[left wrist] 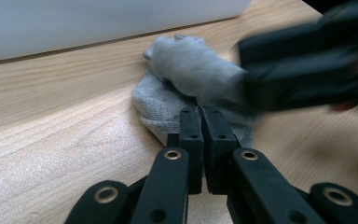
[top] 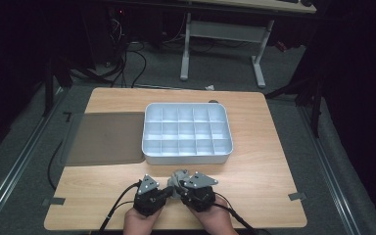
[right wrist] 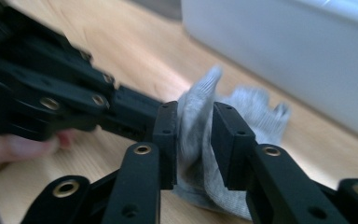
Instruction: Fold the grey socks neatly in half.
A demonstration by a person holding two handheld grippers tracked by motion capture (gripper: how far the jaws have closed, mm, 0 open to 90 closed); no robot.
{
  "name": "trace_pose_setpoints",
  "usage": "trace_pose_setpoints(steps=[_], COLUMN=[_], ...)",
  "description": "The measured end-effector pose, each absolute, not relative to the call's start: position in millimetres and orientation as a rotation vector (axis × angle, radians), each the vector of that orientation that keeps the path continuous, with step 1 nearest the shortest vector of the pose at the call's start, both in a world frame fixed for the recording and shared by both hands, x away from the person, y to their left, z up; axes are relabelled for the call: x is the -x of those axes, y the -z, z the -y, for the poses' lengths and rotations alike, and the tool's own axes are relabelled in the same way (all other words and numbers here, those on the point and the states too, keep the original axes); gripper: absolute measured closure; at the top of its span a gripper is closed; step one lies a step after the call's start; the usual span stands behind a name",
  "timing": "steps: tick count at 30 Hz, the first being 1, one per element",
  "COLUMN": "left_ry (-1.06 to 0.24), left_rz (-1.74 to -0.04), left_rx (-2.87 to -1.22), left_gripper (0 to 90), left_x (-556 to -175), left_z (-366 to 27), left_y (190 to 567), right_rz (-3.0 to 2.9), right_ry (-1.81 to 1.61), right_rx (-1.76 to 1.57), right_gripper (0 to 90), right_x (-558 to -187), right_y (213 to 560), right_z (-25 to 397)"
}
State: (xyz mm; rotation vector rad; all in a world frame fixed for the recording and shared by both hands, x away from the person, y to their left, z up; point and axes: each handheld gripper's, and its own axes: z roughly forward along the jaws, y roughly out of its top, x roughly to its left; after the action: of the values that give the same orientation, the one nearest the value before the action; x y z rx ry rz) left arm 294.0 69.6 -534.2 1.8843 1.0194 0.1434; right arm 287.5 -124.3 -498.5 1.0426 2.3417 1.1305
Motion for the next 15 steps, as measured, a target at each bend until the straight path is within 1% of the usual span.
trace_pose_setpoints(steps=[4, 6, 8, 11, 12, 15], left_ry=[-0.145, -0.149, -0.155, -0.151, -0.15, -0.153], left_rz=[-1.021, -1.019, -1.02, -1.028, -1.029, -1.032], left_rx=[-1.885, -1.887, -1.884, -1.871, -1.867, -1.86], left_gripper=[86.6, 85.9, 85.3, 83.6, 83.2, 82.6], left_x=[-294.0, -293.4, -293.1, -293.1, -293.3, -293.3], left_z=[-69.5, -69.2, -69.2, -70.6, -71.3, -72.0], left_y=[534.2, 534.1, 534.1, 534.0, 534.0, 534.0], right_rz=[-2.248, -2.217, -2.247, -2.302, -2.318, -2.318], right_ry=[-1.185, -1.173, -1.167, -1.152, -1.145, -1.089], right_rx=[-1.033, -1.035, -1.059, -1.06, -1.052, -1.037], right_gripper=[71.2, 71.6, 69.2, 62.8, 61.9, 63.4], right_x=[-278.9, -277.7, -280.8, -282.6, -283.1, -285.9], right_y=[481.4, 480.5, 487.0, 499.7, 503.2, 510.7], right_z=[141.9, 148.7, 151.4, 146.1, 143.2, 135.8])
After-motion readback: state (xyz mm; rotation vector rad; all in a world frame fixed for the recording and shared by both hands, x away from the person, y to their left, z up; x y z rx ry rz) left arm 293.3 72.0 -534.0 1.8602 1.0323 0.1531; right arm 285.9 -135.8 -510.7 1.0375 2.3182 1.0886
